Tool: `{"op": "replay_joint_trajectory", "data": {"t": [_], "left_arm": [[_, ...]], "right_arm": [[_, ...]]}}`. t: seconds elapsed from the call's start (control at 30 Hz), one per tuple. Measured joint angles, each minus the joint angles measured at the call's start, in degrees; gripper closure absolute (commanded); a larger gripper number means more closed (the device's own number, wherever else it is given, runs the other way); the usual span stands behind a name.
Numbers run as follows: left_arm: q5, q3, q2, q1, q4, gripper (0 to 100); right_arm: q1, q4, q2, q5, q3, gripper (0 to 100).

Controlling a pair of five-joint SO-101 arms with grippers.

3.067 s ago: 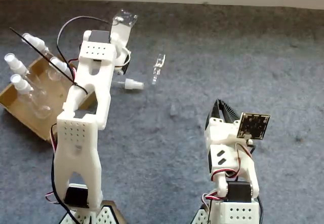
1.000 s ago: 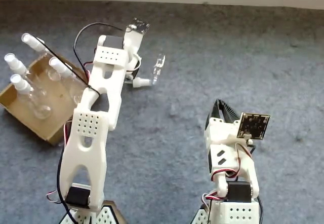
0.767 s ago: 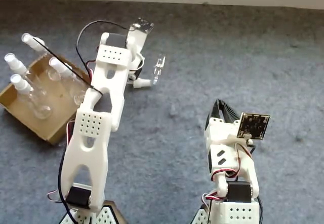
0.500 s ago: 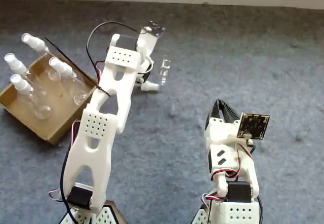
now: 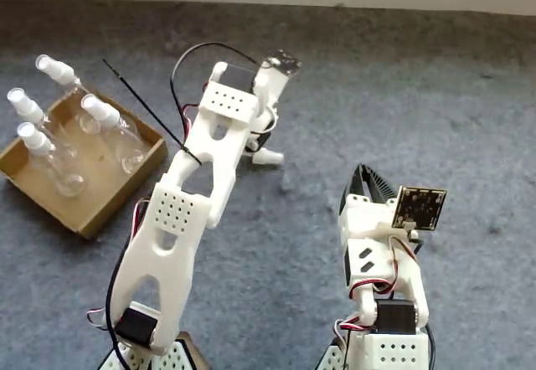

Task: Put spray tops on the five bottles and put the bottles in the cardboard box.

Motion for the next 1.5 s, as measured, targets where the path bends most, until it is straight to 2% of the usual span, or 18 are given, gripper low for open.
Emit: {"op": "replay_joint_trajectory", "data": {"t": [0.43, 0.7, 0.77, 0.9, 1.0, 1.17, 1.33, 1.5], "left_arm": [[0.00, 3.60, 0.00, 9.05, 0.00, 100], [0.00, -8.26, 0.00, 9.49, 0.26, 99], [0.00, -11.96, 0.00, 9.14, 0.35, 95], [0.00, -16.53, 0.00, 7.12, -0.18, 80], [0.00, -16.97, 0.00, 5.01, -1.14, 76], [0.00, -16.53, 0.00, 2.55, -5.80, 76], [0.18, -10.29, 0.09, 1.49, -12.92, 76], [8.00, -4.92, 0.18, 0.26, -22.59, 76]], "right_arm": [[0.00, 0.00, 0.00, 0.00, 0.00, 98.4], [0.00, 0.00, 0.00, 0.00, 0.00, 98.4], [0.00, 0.00, 0.00, 0.00, 0.00, 98.4], [0.00, 0.00, 0.00, 0.00, 0.00, 98.4], [0.00, 0.00, 0.00, 0.00, 0.00, 98.4], [0.00, 0.00, 0.00, 0.00, 0.00, 98.4], [0.00, 0.00, 0.00, 0.00, 0.00, 98.4], [0.00, 0.00, 0.00, 0.00, 0.00, 98.4]]}}
